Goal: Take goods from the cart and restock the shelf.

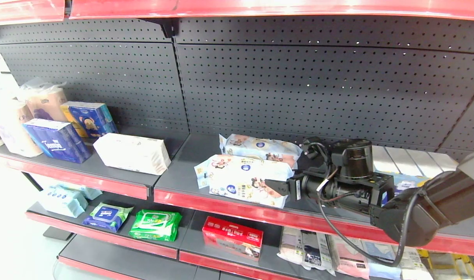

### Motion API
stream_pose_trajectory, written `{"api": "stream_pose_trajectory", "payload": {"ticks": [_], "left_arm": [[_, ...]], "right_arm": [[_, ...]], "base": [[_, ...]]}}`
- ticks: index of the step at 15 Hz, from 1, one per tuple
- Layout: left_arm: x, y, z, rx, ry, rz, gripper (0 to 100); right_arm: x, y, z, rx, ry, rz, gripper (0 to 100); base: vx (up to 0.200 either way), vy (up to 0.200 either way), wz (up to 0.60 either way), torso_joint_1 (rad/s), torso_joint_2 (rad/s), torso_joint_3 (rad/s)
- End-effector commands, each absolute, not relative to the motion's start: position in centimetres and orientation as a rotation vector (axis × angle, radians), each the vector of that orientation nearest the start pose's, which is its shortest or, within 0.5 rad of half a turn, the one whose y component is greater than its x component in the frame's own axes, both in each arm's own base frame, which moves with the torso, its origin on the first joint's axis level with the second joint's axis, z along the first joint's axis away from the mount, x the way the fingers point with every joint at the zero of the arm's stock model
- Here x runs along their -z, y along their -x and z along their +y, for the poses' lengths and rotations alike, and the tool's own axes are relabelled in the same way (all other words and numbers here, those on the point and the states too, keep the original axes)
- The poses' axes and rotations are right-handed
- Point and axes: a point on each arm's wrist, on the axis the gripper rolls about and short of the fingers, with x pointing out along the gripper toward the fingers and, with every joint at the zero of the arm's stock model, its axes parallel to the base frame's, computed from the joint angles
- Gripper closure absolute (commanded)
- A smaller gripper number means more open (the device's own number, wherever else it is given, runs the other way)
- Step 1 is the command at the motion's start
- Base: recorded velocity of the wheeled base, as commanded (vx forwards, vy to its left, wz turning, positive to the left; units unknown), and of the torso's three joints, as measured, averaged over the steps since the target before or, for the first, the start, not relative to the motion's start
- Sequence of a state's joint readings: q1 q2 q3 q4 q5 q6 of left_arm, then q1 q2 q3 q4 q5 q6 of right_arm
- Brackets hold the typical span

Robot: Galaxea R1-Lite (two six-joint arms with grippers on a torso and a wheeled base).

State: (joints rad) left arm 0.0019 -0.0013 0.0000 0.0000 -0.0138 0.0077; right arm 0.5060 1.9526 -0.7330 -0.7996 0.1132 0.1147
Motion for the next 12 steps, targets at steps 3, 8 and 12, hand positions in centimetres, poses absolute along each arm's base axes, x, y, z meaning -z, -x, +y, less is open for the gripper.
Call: {"api": "stream_pose_trajectory", "payload": {"ticks": [3, 8, 12], "left_arm": [[-7.56, 2.28, -0.04, 0.011, -0.008, -0.002, 0], [-7.55, 2.28, -0.04, 0.011, -0.008, 0.000, 0], [-7.55, 2.28, -0.04, 0.011, -0.008, 0.000, 0]], "right_arm": [[-9.30, -29.59, 16.46, -0.577, -0.028, 0.469, 0], [-9.21, -29.72, 16.53, -0.578, -0.030, 0.458, 0], [-9.17, -29.68, 16.51, -0.580, -0.029, 0.458, 0]], "base": [[0.000, 0.000, 0.00, 0.000, 0.00, 0.000], [0.000, 0.000, 0.00, 0.000, 0.00, 0.000], [0.000, 0.000, 0.00, 0.000, 0.00, 0.000]]}}
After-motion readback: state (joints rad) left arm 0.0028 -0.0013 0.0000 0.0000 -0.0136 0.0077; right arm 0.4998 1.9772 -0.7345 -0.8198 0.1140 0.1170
